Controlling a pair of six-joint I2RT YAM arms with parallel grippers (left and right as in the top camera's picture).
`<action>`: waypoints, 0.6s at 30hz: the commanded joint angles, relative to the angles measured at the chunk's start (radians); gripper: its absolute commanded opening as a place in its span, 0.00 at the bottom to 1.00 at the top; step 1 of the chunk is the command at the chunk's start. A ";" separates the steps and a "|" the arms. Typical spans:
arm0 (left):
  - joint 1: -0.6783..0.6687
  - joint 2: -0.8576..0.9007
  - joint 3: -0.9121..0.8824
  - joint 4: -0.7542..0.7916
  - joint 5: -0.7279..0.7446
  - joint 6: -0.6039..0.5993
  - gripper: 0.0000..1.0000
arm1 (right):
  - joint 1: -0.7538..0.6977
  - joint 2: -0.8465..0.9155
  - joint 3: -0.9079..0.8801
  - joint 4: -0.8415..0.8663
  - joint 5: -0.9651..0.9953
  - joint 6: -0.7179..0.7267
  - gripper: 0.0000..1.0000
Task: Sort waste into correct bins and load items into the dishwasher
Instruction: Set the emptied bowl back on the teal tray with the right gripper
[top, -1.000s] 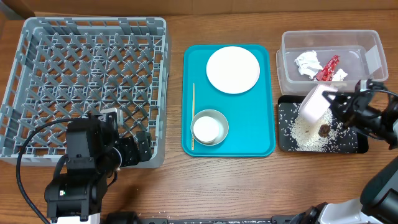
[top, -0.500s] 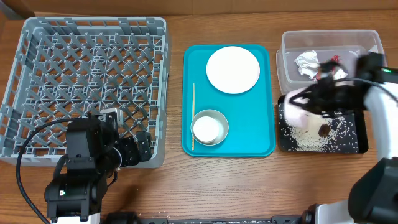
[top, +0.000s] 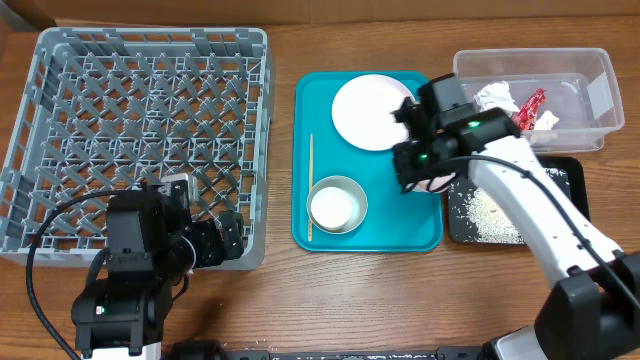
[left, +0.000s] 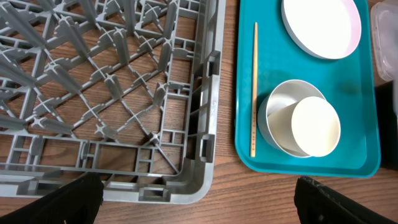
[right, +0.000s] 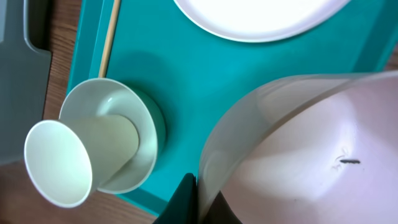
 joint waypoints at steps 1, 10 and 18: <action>0.000 -0.002 0.020 0.000 0.013 0.015 1.00 | 0.056 0.063 0.008 0.045 0.070 0.053 0.04; 0.000 -0.002 0.020 0.001 0.012 0.015 1.00 | 0.077 0.173 0.000 0.105 0.076 0.141 0.09; 0.000 -0.002 0.020 0.001 0.012 0.016 1.00 | 0.076 0.147 0.140 -0.069 0.047 0.140 0.27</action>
